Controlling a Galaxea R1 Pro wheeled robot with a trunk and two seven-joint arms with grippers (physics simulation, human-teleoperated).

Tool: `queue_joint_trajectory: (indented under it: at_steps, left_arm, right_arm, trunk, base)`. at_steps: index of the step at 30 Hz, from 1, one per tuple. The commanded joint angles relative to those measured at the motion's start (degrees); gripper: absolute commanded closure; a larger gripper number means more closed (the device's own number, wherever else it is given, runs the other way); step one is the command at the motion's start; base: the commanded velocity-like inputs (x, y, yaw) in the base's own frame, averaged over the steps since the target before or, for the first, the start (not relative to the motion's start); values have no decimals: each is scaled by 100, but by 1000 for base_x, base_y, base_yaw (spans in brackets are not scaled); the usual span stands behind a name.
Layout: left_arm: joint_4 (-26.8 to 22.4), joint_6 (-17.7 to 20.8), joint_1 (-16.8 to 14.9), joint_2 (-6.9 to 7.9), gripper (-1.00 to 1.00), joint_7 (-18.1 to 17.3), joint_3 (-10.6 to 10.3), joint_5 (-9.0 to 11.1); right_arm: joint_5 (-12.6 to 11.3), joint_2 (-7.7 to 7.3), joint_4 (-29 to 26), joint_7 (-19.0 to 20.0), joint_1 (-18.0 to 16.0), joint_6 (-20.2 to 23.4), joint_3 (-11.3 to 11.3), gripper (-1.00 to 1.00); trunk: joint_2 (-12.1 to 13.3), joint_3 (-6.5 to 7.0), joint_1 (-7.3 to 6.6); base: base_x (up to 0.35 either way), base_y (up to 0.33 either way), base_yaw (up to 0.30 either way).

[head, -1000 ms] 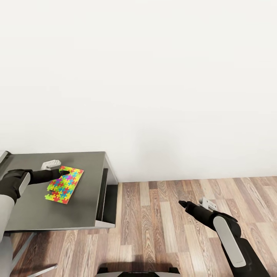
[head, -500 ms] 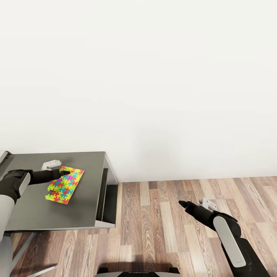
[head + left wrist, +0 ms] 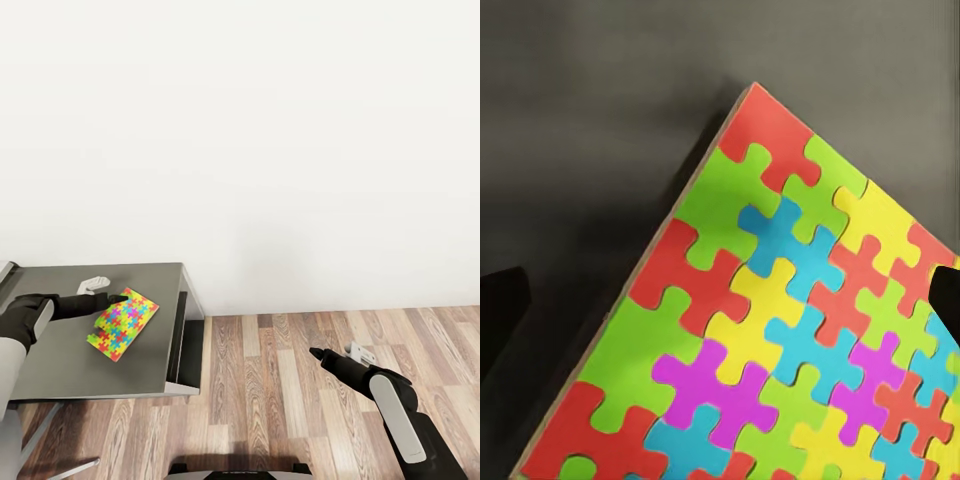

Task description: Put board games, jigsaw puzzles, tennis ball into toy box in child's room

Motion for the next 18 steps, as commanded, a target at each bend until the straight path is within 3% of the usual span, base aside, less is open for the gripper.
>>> queue_joint_trajectory:
  at_steps: [1, 18]
  left_arm:
    - [1, 46, -5, -6, -100, -38, 42, -36]
    - [255, 47, 4, -89, -100, -52, 22, -52]
  right_arm:
    - [-61, -1, -8, -53, -3, 18, 0, -100]
    - [-61, -1, -8, -53, -3, 18, 0, -100]
  trunk:
    - [-10, -8, 3]
    - [-10, -8, 3]
  base:
    - [0, 0, 0]
    - [0, 0, 0]
